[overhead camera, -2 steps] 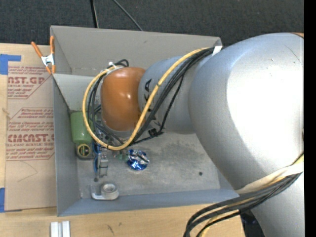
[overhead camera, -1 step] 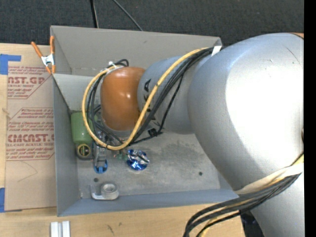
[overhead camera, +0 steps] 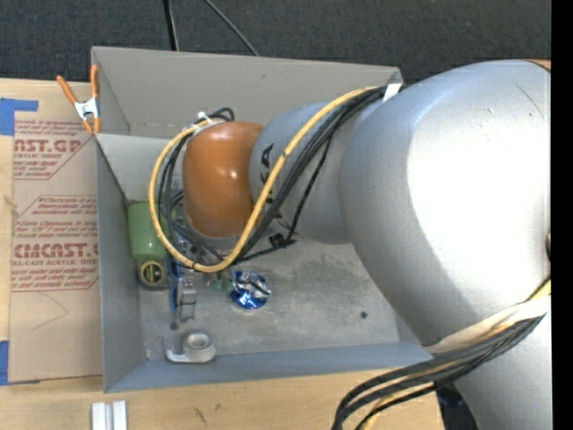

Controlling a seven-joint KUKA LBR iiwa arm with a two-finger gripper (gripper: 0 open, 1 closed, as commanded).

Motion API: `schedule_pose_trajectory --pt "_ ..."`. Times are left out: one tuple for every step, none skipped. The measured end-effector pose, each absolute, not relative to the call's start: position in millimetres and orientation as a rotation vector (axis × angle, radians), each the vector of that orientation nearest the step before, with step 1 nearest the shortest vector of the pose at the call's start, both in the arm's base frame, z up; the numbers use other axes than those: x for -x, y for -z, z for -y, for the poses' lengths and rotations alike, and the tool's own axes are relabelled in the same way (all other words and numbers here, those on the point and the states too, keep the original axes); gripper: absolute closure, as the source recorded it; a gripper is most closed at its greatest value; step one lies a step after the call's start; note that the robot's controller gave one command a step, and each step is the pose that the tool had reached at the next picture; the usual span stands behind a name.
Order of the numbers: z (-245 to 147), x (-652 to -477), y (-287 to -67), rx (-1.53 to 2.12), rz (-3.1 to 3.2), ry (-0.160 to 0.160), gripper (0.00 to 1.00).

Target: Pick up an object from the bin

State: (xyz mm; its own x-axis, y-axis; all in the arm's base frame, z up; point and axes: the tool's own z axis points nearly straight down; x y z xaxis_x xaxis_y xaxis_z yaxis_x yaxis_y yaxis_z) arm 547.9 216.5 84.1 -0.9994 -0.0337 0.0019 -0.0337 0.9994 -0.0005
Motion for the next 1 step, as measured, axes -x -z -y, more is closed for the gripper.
schedule_pose_trajectory --pt "-217.3 -548.4 -84.6 -0.053 3.142 0.002 1.0"
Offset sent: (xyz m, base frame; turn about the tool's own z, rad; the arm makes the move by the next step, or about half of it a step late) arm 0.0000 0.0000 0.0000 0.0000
